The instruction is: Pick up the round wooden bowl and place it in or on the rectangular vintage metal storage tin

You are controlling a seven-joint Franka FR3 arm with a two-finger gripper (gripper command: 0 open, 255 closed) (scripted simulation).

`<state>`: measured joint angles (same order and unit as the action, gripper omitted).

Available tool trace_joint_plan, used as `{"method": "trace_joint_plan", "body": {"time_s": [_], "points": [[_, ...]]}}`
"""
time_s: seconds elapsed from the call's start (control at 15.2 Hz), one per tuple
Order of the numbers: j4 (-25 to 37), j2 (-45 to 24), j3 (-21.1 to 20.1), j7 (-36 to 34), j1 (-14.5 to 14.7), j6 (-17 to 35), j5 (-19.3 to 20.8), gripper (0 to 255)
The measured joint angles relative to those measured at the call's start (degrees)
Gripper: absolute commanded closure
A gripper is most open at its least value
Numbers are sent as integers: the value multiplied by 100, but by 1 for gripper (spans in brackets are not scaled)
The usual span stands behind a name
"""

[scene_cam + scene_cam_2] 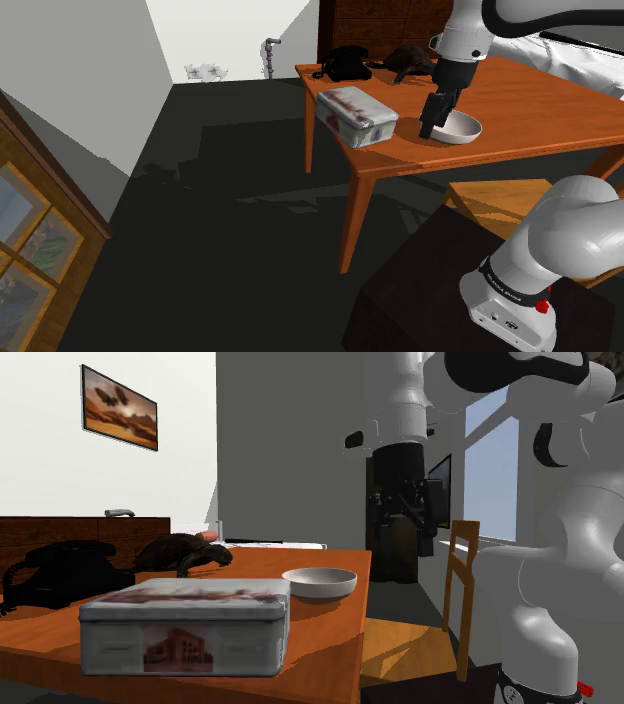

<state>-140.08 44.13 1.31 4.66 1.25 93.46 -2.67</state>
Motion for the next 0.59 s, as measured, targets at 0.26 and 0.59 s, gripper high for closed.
{"method": "trace_joint_plan", "body": {"time_s": [0.26,0.59], "points": [[-73,-72,134,148,-143,177,258,0],[-174,-385,453,465,-480,716,853,0]]}}
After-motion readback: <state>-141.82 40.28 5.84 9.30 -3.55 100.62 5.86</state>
